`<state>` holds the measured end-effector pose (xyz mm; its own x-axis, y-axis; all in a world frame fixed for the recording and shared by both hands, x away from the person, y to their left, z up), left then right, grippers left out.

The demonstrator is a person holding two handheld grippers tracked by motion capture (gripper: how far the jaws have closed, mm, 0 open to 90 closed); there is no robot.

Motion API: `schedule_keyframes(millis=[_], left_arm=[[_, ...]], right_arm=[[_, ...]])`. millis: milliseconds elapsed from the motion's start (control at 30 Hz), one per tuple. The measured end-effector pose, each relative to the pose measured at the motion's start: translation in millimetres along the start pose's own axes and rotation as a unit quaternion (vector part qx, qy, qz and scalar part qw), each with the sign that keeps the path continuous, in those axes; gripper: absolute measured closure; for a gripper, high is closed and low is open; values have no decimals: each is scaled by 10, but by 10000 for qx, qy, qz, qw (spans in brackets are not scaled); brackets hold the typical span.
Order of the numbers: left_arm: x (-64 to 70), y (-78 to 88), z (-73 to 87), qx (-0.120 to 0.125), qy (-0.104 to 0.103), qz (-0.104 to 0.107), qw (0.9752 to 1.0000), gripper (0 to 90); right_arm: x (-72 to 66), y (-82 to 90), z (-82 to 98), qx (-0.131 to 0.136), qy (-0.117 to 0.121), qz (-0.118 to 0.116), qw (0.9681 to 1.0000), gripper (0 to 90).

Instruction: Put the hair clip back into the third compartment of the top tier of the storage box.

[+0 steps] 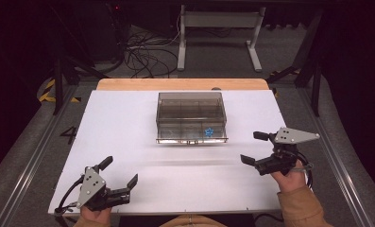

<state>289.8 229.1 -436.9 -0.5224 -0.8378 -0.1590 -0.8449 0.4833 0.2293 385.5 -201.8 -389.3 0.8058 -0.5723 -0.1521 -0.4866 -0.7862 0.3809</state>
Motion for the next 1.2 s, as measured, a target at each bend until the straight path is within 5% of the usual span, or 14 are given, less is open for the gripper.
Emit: schedule_keyframes(millis=[667, 1200], left_arm=[[-6, -3, 4, 9, 26, 6, 10000, 41], [-7, -11, 16, -42, 19, 73, 10000, 41]], right_arm=[[96, 4, 493, -60, -239, 84, 9997, 12], [45, -107, 770, -247, -372, 55, 9990, 7]])
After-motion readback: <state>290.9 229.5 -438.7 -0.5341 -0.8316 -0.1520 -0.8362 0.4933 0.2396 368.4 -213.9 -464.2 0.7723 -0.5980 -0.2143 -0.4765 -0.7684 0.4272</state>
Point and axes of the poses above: each handheld gripper's, and its own axes: y roughly backward along the jaws, z roughly out of its underside, x roughly to its right, the point moved 5 cm from there along -y, roughly forward along the jaws, and after that the axes turned 6 degrees about -y, right-handed, at the moved point
